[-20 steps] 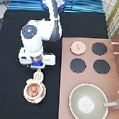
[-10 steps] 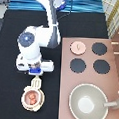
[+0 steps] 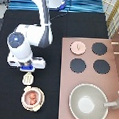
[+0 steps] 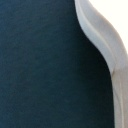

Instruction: Take the lid off the pot, put the pot on the plate, and use the tool to push the pot to the front of the table.

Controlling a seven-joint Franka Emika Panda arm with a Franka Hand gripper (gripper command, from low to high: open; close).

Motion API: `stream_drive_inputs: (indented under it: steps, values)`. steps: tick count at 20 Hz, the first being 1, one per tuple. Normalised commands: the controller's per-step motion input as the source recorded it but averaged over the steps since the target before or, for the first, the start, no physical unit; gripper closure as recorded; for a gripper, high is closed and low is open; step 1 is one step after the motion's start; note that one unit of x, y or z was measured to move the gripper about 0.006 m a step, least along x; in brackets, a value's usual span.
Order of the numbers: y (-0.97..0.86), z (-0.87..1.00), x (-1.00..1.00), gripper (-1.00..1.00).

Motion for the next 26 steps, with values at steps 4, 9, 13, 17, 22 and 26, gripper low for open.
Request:
stream_drive_inputs:
  steps: [4, 9, 13, 17, 22, 26]
  values:
    - [0.0, 0.25, 1.0, 1.0]
    - [0.08, 0.21, 1.0, 1.0]
    - [0.12, 0.23, 1.0, 1.0]
    - [0.25, 0.28, 0.61, 1.0]
    - [0.21, 0.35, -0.87, 1.0]
    - [0.22, 0.37, -1.0, 1.0]
